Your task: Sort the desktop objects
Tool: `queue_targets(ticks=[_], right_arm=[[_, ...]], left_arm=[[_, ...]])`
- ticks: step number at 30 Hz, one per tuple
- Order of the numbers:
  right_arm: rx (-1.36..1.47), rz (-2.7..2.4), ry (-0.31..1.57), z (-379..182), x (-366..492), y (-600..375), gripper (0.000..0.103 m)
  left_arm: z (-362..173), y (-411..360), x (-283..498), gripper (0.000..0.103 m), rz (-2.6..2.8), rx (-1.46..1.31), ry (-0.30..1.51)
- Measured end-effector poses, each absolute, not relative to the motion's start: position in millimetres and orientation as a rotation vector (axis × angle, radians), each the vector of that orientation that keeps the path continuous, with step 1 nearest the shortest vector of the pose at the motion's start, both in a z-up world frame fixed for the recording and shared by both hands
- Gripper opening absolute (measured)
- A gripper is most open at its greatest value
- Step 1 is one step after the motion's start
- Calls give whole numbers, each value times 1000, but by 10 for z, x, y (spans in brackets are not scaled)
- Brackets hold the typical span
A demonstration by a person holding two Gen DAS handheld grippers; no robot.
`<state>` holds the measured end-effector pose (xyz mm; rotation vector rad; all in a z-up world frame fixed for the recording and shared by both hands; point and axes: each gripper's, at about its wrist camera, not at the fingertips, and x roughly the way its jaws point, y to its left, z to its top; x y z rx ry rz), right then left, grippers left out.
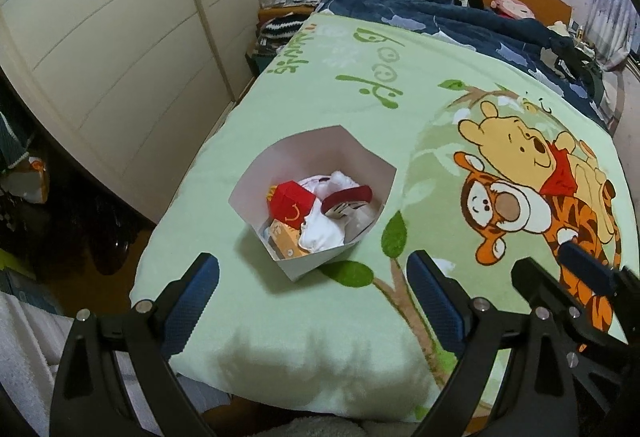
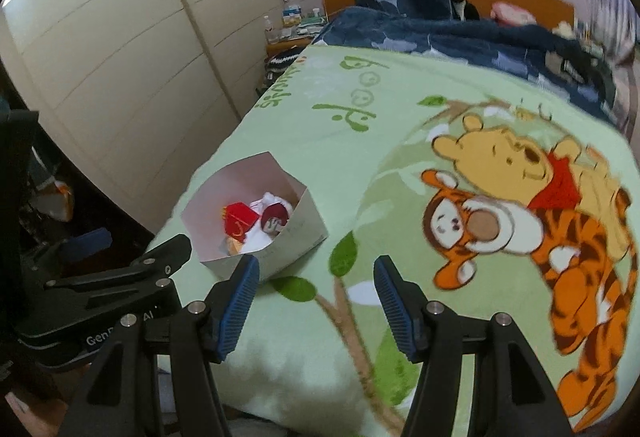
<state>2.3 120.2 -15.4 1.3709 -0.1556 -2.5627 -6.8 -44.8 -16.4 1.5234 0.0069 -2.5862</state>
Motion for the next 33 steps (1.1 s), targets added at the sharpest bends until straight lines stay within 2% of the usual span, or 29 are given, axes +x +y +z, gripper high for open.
queue_targets(ticks=[17,23,33], right_arm=[[1308,-2569,-142,-50,105,1212,61],[1280,-2571,-141,-1,152,1222,61],[1250,-2573,-140,51,200,1238,61]], left_arm=[[-127,-388,-85,96,-2584,1538,-65],[-138,-427,-70,101,-2613,1549,-10],[-91,-547,-61,103,-2639,1479,110]])
